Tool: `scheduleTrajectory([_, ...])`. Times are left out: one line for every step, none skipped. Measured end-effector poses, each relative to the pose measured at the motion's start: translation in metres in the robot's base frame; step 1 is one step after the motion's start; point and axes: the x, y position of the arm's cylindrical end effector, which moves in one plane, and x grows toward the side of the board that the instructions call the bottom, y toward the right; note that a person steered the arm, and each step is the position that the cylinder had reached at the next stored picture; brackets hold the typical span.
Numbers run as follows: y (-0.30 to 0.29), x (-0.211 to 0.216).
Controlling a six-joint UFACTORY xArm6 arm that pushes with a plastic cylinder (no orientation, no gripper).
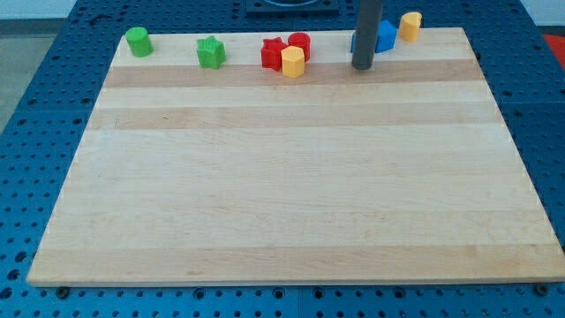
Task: Point your arm towards the red circle
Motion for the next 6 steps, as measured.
scheduleTrajectory([0.007,-0.024])
scheduleTrajectory([0.005,-0.035])
scheduleTrajectory([-0.002,-0.026])
scheduleTrajectory([-0.002,-0.019])
scheduleTrajectory([-0.004,-0.004])
scheduleTrajectory([-0.022,-0.005])
